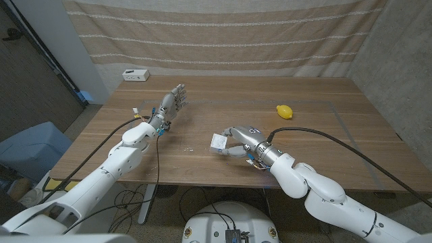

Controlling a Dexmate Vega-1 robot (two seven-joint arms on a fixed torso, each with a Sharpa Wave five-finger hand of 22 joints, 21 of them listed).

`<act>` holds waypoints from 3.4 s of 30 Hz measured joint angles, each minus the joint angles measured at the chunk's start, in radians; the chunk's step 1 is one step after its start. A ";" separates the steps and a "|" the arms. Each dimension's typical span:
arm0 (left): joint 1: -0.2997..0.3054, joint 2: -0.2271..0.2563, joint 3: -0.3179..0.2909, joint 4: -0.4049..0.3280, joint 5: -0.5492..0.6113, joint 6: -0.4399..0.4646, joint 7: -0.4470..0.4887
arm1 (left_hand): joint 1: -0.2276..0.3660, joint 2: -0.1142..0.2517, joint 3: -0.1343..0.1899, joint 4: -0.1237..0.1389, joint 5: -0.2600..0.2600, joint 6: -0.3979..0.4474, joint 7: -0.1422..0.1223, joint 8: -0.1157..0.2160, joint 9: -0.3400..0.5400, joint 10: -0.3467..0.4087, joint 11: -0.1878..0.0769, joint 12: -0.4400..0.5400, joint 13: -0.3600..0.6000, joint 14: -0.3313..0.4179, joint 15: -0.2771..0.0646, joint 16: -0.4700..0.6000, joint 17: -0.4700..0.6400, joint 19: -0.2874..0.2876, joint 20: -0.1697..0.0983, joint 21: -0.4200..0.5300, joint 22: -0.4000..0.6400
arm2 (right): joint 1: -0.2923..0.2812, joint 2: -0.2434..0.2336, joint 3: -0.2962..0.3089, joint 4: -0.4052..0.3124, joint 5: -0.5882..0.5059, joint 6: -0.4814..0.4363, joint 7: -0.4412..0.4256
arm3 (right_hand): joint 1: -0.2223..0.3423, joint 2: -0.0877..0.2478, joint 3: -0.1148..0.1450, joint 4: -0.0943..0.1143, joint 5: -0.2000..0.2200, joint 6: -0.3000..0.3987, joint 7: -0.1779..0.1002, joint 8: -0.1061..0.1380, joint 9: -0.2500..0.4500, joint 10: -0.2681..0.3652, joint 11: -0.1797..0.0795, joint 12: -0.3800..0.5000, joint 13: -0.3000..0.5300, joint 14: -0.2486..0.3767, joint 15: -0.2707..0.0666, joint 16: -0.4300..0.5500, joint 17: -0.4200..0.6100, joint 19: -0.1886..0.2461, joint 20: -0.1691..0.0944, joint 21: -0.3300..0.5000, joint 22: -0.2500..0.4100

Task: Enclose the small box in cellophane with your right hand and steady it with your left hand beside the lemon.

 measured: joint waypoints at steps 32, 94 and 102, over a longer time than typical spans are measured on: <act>0.083 0.038 -0.035 -0.117 -0.004 0.042 0.107 | 0.036 0.036 0.041 -0.040 -0.015 0.129 0.061 0.023 0.000 0.105 0.021 0.028 0.000 0.055 0.030 0.008 0.006 0.031 0.023 0.000 0.000 | 0.246 0.073 0.021 0.201 0.119 0.128 -0.009 | 0.020 0.001 -0.009 0.009 -0.003 0.003 -0.003 0.016 0.009 0.016 -0.015 -0.006 0.005 0.000 0.000 0.000 0.009 0.005 -0.005 0.004 0.000; 0.248 0.099 -0.101 -0.335 0.007 0.138 0.308 | 0.045 0.034 0.053 -0.052 -0.026 0.145 0.066 0.015 0.002 0.148 0.024 0.031 0.000 0.067 0.032 0.002 0.005 0.038 0.030 0.000 0.005 | 0.649 0.280 -0.186 0.905 0.281 0.379 0.059 | 0.020 0.001 -0.018 0.018 -0.007 0.003 -0.003 0.034 0.005 0.032 -0.010 -0.015 0.004 0.000 0.000 0.000 0.009 0.005 -0.005 0.004 0.004; 0.247 0.101 -0.100 -0.338 0.007 0.145 0.308 | 0.045 0.034 0.053 -0.052 -0.026 0.145 0.066 0.015 0.002 0.148 0.024 0.031 0.000 0.067 0.032 0.002 0.005 0.038 0.030 0.000 0.005 | 0.687 0.314 -0.222 0.985 0.279 0.380 0.050 | 0.020 0.001 -0.018 0.018 -0.008 0.003 -0.003 0.034 0.000 0.032 -0.010 -0.020 0.004 0.000 0.000 0.000 0.009 0.007 -0.008 0.007 0.004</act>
